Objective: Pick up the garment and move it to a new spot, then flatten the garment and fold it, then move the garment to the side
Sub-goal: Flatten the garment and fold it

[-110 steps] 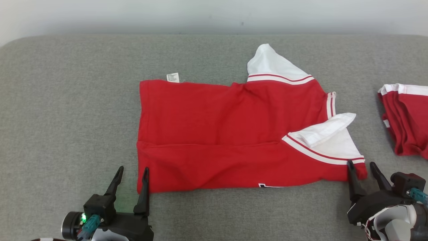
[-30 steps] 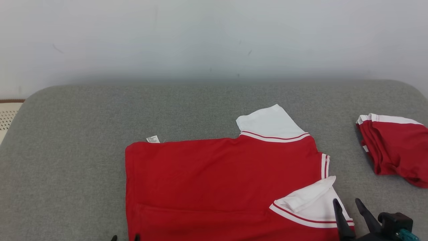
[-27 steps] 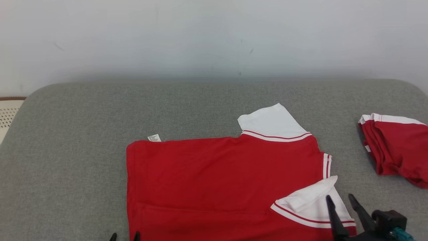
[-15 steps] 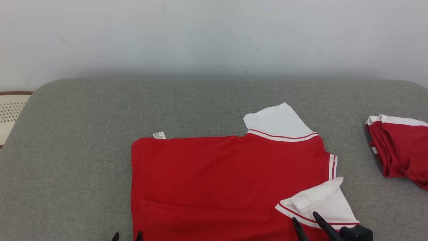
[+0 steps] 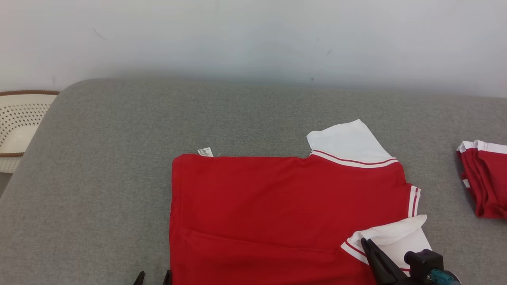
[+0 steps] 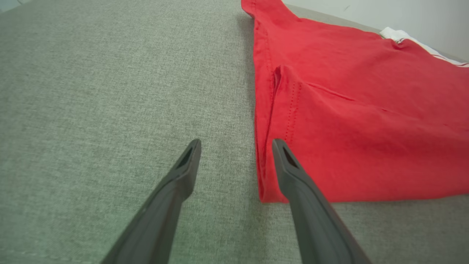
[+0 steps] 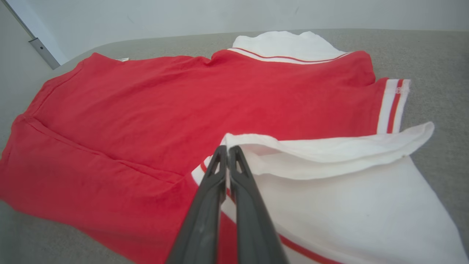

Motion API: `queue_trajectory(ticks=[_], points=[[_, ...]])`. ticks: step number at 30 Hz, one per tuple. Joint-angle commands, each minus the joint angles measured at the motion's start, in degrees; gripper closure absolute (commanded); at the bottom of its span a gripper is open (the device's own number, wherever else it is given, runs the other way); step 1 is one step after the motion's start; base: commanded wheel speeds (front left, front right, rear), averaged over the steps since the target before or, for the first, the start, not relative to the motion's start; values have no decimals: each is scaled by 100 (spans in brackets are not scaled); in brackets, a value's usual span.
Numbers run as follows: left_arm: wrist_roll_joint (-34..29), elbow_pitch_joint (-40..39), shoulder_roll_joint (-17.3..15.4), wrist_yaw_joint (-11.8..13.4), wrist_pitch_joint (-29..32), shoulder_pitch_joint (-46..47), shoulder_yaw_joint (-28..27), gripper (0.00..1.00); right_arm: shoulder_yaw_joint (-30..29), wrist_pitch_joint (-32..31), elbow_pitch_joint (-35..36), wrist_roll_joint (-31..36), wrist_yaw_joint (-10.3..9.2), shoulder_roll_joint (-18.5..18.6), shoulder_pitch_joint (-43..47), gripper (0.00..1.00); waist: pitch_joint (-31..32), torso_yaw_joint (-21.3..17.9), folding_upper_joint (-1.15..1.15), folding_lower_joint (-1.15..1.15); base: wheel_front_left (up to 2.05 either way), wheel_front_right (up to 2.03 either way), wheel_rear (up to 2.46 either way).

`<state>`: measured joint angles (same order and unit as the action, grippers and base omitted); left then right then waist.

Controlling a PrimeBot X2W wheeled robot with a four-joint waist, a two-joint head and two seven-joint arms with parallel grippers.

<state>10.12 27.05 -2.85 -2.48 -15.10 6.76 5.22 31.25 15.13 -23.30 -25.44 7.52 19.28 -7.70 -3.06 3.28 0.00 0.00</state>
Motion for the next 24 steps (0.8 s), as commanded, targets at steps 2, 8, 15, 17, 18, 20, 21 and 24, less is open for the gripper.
queue_trajectory(ticks=[2, 8, 15, 17, 18, 20, 21, 24], points=[[-32, -24, -11, -10, -5, -14, -14, 0, -78, -3, 2, 81, -8, 19, -102, 100, -24, 60, 0, 0, 0, 0, 0], [18, 4, -11, -15, -5, 28, 78, 0, -93, -3, -222, 195, -7, 4, -521, 98, -86, 179, 0, 0, 0, 0, 0], [58, -9, -12, 25, -5, 150, 189, 0, -282, -4, -572, 296, -8, -115, -1039, 0, -140, 361, 0, 0, 0, 0, 0], [52, -19, -11, 28, -5, 120, 191, 0, -371, -3, -578, 357, -8, -158, -1035, 0, -124, 390, 0, 0, 0, 0, 0], [44, -21, -12, 29, -5, 110, 191, 0, -438, -3, -579, 372, -8, -162, -1024, 0, -113, 400, 0, 0, 0, 0, 0], [20, -28, -12, 31, -5, 89, 170, 0, -545, -3, -588, 399, -8, -191, -939, 0, -74, 407, 0, 0, 0, 0, 0], [14, -27, -12, 33, -5, 71, 154, 0, -585, -3, -607, 409, -8, -208, -889, 0, -50, 398, 0, 0, 0, 0, 0], [-6, -42, -10, 42, -5, 24, 108, 0, -649, -3, -600, 419, -8, -249, -835, 0, 1, 336, 0, 0, 0, 0, 0]])
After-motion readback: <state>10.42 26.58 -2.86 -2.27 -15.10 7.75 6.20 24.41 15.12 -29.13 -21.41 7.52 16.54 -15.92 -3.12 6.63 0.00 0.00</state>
